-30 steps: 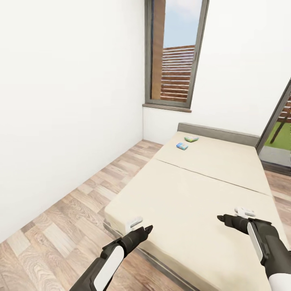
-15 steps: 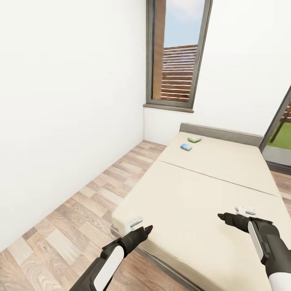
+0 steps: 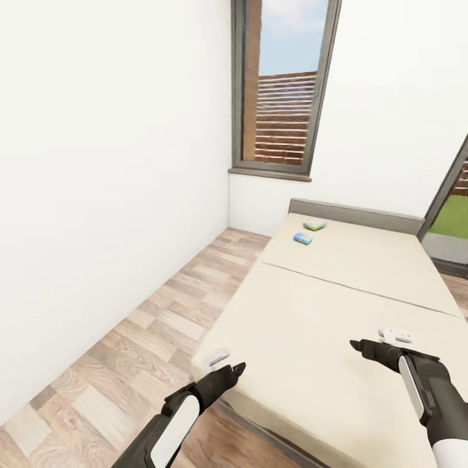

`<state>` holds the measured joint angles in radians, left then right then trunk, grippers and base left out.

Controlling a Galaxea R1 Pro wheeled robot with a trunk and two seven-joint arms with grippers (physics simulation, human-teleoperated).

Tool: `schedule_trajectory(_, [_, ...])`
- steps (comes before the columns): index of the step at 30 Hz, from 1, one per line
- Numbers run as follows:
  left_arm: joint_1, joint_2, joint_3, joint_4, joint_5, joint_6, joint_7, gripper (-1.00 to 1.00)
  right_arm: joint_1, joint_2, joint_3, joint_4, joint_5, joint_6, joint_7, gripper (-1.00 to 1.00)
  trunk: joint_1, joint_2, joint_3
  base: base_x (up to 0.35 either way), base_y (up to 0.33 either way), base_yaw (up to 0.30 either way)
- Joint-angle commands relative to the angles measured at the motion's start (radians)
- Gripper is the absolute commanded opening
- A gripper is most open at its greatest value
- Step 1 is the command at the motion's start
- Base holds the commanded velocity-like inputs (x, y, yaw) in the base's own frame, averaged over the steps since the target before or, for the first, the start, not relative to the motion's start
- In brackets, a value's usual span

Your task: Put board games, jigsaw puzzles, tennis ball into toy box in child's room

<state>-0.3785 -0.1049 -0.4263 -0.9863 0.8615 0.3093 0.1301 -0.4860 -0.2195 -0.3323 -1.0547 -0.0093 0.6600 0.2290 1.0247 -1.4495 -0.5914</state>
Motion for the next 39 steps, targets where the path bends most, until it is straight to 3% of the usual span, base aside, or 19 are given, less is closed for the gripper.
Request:
schedule_trajectory(1, [0.000, 0.001, -0.002, -0.002, 0.010, 0.002, 0.009, 1.00, -0.001, 0.000, -0.002, -0.002, -0.001, 0.005, 0.004, 1.00, 0.000, -0.001, -0.001, 0.167, 0.295, -0.225])
schedule_trajectory(26, [0.000, 0.001, -0.002, -0.002, 0.011, 0.003, 0.007, 1.00, 0.000, 0.000, 0.001, -0.004, -0.001, 0.004, 0.006, 1.00, 0.000, -0.001, -0.001, 0.187, 0.294, -0.272])
schedule_trajectory(39, [0.000, 0.001, -0.002, -0.002, 0.011, 0.004, 0.006, 1.00, 0.000, 0.001, 0.006, -0.007, 0.000, 0.003, 0.005, 1.00, 0.000, -0.001, -0.001, 0.147, 0.308, -0.095])
